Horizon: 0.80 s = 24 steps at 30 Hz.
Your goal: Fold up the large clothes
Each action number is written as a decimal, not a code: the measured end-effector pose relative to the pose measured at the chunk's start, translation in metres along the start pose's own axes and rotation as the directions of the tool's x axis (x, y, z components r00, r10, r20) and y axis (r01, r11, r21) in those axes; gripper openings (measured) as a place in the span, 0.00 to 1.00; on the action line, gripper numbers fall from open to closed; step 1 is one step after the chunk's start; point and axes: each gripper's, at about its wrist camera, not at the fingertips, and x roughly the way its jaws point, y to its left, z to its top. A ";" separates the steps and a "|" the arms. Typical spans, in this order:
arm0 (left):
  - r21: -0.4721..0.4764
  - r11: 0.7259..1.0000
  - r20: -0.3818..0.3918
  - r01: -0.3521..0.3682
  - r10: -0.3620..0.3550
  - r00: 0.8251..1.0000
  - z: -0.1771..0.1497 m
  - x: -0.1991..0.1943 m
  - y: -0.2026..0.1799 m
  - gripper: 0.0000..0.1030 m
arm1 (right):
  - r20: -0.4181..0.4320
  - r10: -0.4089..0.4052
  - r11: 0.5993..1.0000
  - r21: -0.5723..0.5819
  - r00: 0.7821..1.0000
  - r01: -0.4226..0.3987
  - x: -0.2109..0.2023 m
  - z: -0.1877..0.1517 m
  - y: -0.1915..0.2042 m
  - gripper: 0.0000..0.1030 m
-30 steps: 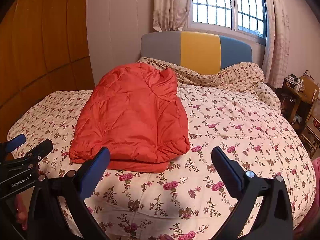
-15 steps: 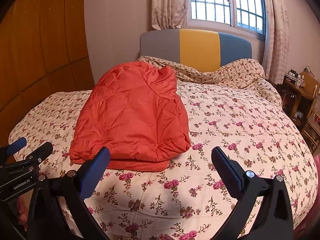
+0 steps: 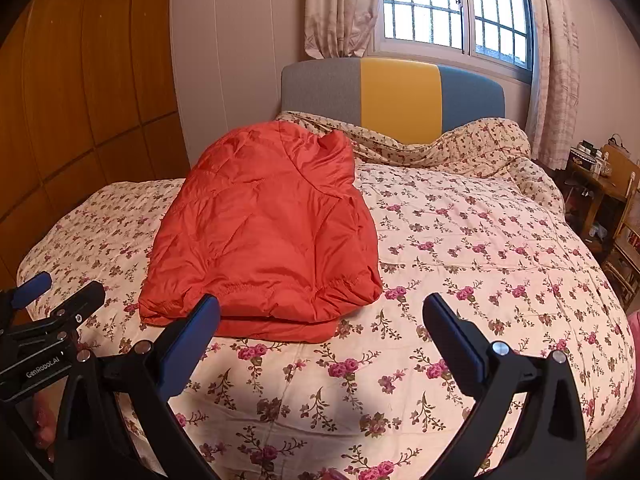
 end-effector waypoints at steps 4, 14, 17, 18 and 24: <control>-0.002 1.000 -0.001 0.000 0.000 1.000 -0.001 -0.001 -0.002 0.97 | 0.001 0.002 1.000 -0.001 1.000 -0.002 0.000 0.000 0.001 0.98; -0.009 1.000 -0.013 0.009 -0.009 1.000 -0.003 -0.001 -0.003 0.97 | -0.005 0.004 1.000 0.008 1.000 -0.004 0.001 -0.001 0.000 0.98; -0.016 1.000 -0.019 0.009 -0.009 1.000 -0.003 0.000 -0.002 0.97 | -0.008 0.007 1.000 0.010 1.000 -0.007 0.001 -0.001 0.000 0.98; -0.020 1.000 -0.019 0.010 -0.010 1.000 -0.003 -0.001 -0.002 0.97 | -0.008 0.008 1.000 0.009 1.000 -0.008 0.001 -0.001 0.000 0.98; -0.034 0.999 -0.018 0.017 -0.018 1.000 -0.004 -0.001 -0.003 0.97 | -0.015 0.009 1.000 0.006 1.000 -0.008 0.002 -0.002 0.000 0.98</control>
